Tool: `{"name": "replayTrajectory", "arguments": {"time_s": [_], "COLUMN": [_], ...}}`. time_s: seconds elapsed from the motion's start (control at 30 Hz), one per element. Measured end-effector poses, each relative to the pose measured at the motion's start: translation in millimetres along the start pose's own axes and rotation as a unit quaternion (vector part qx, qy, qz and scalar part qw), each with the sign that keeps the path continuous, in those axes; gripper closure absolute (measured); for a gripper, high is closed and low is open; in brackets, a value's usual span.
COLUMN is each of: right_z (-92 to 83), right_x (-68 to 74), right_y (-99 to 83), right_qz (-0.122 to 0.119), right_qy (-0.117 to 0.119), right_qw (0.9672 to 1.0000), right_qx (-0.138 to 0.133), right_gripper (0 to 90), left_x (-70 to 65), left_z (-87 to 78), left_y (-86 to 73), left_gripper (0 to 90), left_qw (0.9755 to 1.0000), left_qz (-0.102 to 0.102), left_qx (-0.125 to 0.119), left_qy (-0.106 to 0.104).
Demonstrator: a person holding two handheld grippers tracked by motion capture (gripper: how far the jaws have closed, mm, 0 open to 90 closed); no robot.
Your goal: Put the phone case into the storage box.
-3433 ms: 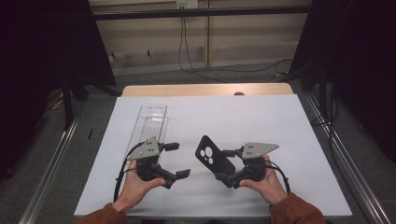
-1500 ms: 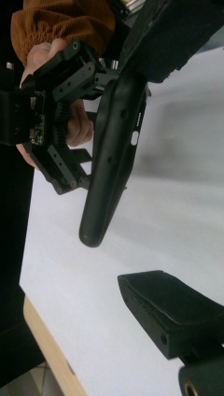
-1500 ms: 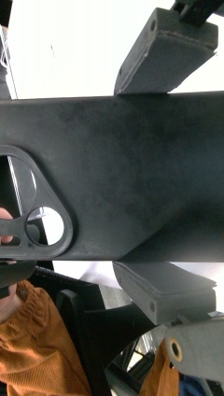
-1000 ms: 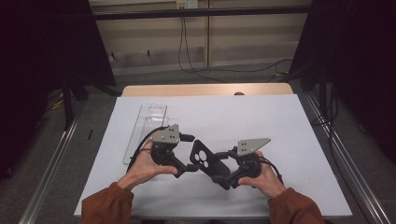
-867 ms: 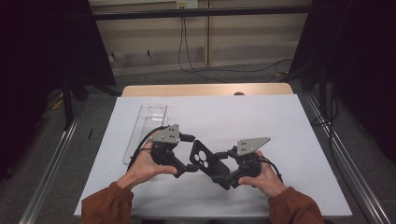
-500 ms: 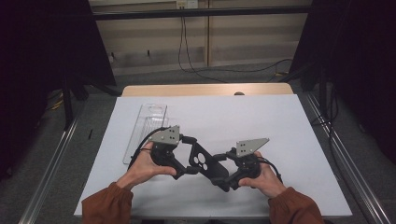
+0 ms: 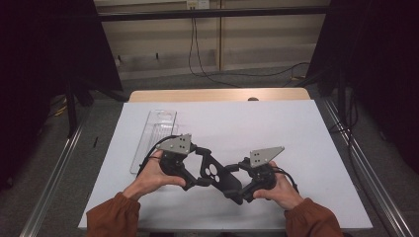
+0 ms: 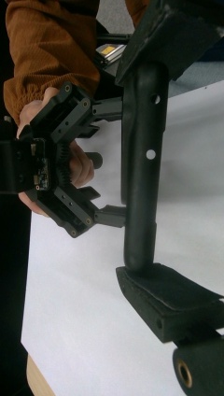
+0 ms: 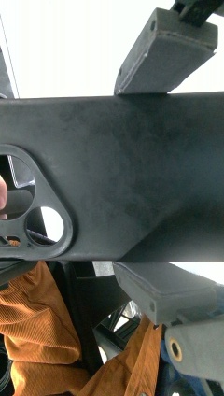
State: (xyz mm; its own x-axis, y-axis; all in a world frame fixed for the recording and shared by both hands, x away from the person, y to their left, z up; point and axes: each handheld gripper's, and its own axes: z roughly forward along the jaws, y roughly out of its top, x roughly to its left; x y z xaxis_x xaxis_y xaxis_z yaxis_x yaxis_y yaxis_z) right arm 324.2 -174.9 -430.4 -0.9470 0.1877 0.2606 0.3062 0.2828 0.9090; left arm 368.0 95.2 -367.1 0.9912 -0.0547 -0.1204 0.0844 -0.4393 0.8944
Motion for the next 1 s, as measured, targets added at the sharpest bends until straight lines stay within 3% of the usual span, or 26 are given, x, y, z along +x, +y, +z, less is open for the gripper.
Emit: {"name": "replayTrajectory", "arguments": {"time_s": [0.5, 1.0], "right_z": [0.1, 1.8], "right_x": [1.4, 1.6], "right_y": [-0.6, -1.6], "right_qz": [-0.005, -0.011], "right_qy": [0.007, 0.004], "right_qw": [1.0000, 0.9999], "right_qx": [0.002, 0.010], "right_gripper": [14.6, 14.6], "left_x": [1.4, 1.3], "left_z": [2.2, 2.4], "left_y": [-1.3, -2.1], "left_gripper": [10.6, 11.7], "left_qw": [0.9996, 0.9996], "left_qz": [0.004, -0.005], "left_qx": [-0.004, 0.012], "left_qy": [-0.028, -0.026]}}
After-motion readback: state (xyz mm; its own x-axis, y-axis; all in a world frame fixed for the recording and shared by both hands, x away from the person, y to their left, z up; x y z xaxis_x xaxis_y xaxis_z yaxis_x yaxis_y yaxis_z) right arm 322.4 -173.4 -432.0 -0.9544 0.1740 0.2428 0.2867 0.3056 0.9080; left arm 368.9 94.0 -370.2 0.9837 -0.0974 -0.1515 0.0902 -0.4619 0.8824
